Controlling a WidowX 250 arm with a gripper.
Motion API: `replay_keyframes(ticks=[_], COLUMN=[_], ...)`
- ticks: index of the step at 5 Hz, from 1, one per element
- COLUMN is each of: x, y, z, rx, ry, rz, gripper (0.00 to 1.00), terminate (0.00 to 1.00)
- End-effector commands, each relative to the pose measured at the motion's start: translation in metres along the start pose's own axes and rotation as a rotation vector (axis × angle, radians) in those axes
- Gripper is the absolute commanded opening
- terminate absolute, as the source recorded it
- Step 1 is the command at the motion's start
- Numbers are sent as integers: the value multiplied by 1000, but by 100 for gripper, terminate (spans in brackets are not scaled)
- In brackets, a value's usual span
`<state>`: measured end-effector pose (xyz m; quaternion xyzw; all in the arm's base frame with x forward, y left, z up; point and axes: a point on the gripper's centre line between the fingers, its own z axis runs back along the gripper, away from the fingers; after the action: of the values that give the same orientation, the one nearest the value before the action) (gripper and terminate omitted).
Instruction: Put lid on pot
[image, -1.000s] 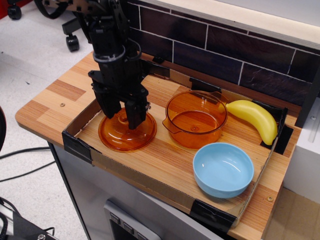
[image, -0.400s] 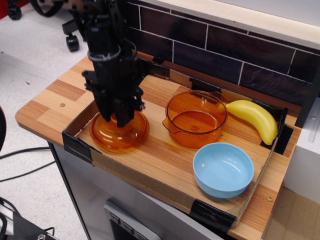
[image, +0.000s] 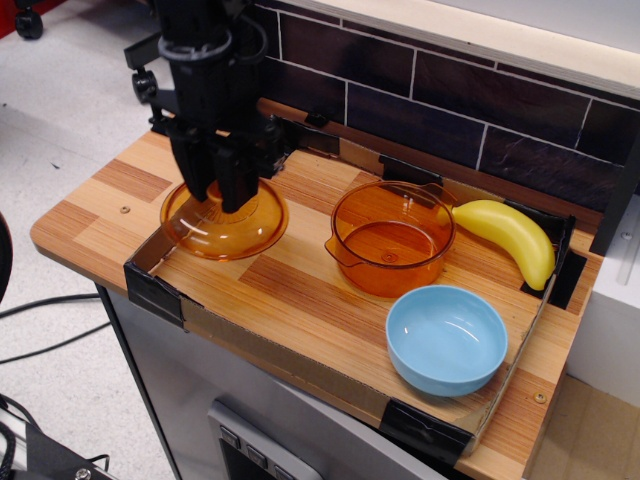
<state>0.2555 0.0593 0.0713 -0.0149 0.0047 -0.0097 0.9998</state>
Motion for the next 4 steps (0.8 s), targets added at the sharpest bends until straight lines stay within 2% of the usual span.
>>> replay_keyframes(ticks=[1,2,3,4], x=[33,50,59,65], y=[-30,-51,-64,-76], z=[25,20,11,-1], rx=[28,42,68,69], ry=[-53,-22,-16,2], rz=[29,42,41,38], gripper=[0,0,0,0], terminate=[0,0,0,0])
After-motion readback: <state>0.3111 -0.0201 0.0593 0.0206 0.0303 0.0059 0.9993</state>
